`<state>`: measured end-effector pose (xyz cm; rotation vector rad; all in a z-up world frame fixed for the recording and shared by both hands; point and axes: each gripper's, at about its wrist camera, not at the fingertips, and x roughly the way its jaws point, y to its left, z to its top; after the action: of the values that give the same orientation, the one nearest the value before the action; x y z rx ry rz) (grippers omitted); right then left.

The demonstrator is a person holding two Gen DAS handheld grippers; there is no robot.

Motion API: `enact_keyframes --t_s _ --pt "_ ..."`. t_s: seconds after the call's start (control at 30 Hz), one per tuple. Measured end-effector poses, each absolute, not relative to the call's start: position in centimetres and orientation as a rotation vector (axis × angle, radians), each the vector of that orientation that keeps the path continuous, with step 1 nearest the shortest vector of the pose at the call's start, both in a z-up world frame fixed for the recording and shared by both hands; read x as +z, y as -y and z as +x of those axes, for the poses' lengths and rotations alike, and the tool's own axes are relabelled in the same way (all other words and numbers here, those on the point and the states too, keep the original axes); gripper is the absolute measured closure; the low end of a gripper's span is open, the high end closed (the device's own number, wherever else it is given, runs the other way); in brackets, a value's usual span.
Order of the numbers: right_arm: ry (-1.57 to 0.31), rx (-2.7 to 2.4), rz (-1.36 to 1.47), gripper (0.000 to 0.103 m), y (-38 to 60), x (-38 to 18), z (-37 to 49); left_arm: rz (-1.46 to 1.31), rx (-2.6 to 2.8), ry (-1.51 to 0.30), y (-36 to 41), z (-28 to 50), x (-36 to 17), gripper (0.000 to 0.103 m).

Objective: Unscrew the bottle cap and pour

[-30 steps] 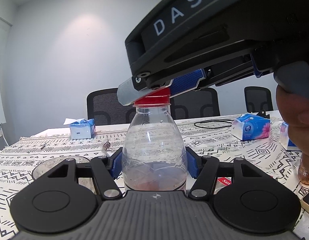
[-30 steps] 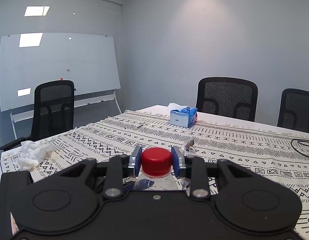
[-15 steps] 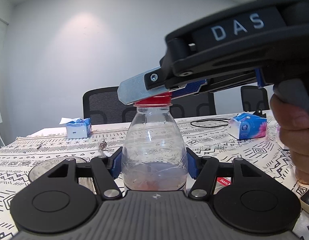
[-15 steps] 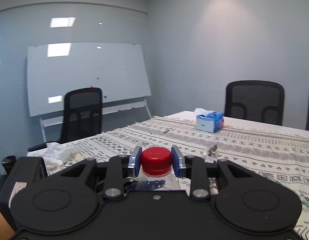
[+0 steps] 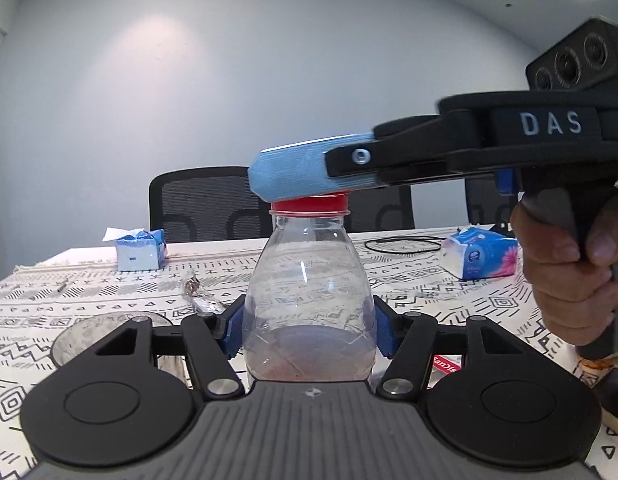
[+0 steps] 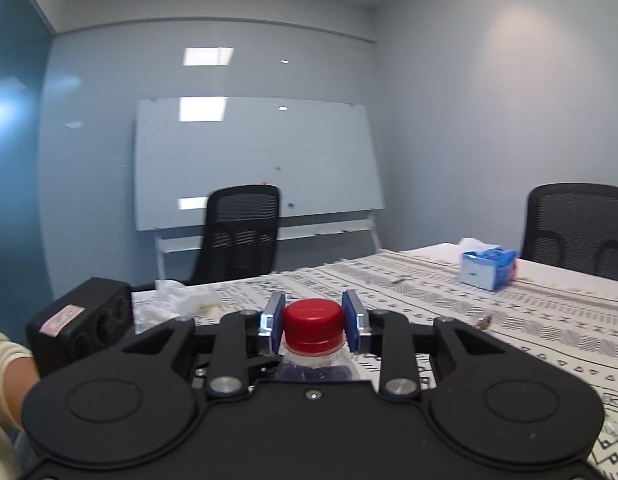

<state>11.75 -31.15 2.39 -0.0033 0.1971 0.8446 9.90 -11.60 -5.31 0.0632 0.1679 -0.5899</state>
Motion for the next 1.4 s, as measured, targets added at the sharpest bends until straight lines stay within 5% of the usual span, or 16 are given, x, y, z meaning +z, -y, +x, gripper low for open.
enact_keyframes --t_s 0.17,0.37,0.73,1.07,1.4 --pt "-0.197 0.603 -0.064 0.064 27.6 3.3 9.5 0.039 -0.562 -0.179 11.6 10.1 -5.3 0.045" --pt "-0.187 0.389 -0.115 0.071 23.9 3.3 8.8 0.046 -0.518 -0.178 12.2 10.0 -5.2 0.045" --pt "-0.156 0.789 -0.008 0.073 29.9 2.4 12.1 0.039 -0.561 -0.183 11.7 10.3 -5.1 0.046" --pt "-0.228 0.401 -0.118 0.070 23.7 2.9 9.6 0.036 -0.529 -0.187 12.1 10.1 -5.0 0.045" --pt "-0.184 0.759 -0.017 0.070 28.9 1.7 12.3 0.024 -0.553 -0.193 11.7 10.6 -5.1 0.046"
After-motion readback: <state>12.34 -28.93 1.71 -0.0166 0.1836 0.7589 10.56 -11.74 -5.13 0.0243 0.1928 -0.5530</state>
